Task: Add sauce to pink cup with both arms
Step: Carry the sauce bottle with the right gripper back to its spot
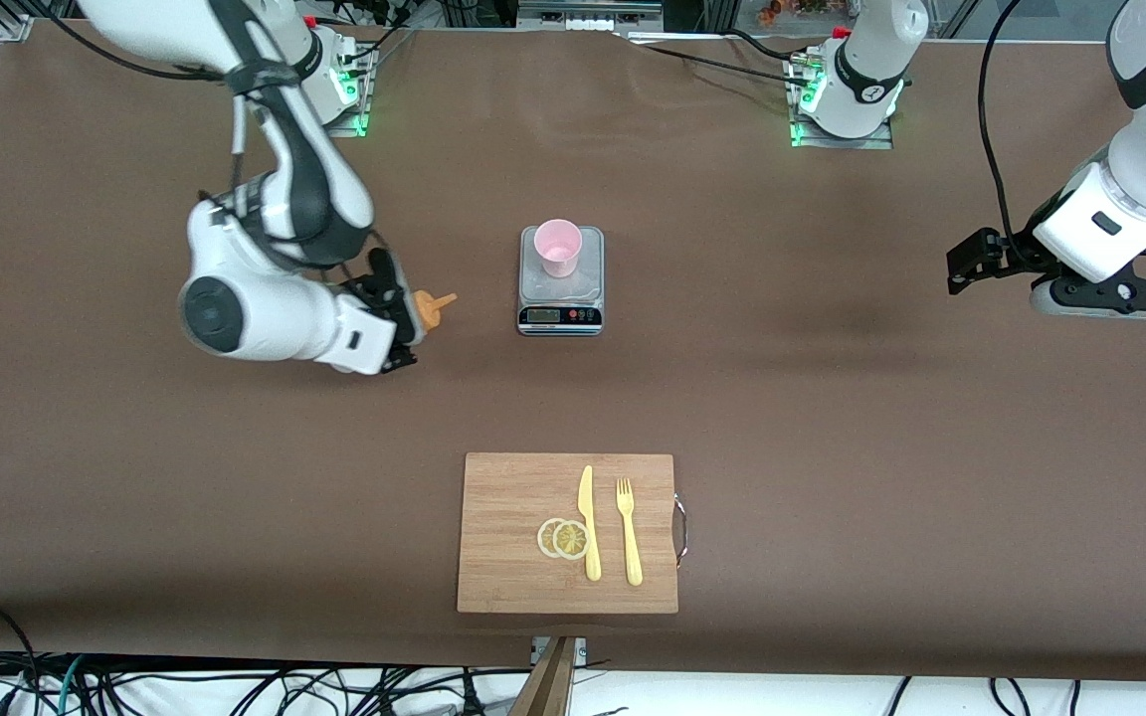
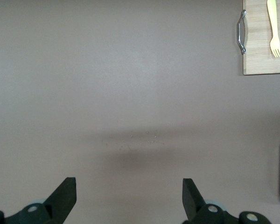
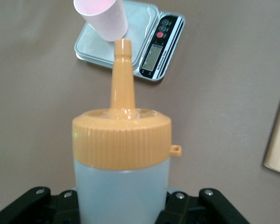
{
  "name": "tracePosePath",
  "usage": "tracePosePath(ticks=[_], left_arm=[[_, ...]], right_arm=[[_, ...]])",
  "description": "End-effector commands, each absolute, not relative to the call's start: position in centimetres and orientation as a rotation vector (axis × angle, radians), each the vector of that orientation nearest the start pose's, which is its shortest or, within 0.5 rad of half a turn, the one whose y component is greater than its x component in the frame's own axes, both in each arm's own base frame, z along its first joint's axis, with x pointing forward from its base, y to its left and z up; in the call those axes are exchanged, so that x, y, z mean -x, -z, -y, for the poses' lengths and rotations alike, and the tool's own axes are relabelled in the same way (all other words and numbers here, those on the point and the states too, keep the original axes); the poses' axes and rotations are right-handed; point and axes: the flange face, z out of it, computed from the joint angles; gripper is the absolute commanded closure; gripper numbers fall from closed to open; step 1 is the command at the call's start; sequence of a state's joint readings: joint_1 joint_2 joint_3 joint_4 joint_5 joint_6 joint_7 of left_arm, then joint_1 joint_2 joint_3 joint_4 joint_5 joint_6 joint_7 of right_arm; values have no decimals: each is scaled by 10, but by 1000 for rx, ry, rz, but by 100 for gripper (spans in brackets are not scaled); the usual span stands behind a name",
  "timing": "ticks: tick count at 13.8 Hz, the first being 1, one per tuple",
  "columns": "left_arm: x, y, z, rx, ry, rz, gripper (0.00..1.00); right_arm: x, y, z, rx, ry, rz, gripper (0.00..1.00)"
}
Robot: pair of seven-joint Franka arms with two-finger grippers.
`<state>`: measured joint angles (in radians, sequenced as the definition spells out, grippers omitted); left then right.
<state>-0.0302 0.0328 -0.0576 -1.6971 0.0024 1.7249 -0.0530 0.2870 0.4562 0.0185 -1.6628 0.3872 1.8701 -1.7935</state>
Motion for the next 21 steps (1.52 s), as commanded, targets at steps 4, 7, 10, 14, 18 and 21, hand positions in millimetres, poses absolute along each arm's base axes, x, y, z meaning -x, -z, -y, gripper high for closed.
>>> tracePosePath(ticks=[4,7,10,14,18,21], left_arm=[[-574,-566,52,3135,15,-62,0],[-574,-567,53,3135,18,-65,0],[-573,-567,52,3135,20,-62,0],[-574,-566,51,3135,20,-65,0],[-575,-566,51,3134,30,-67,0],[-575,-565,51,3133,28,-70,0]], right_arm=[[-631,-296,-108,-2038,-624,-3128,100],[-631,-273,-56,-2086,-875,-3147,100],[-626,-250,-14,-2158,-1111,-3134,100],[-616,-230,38,-2270,-1391,-3038,100],[-604,-204,73,-2324,-1646,-2951,100],[-597,-188,91,-2316,-1809,-2893,100]])
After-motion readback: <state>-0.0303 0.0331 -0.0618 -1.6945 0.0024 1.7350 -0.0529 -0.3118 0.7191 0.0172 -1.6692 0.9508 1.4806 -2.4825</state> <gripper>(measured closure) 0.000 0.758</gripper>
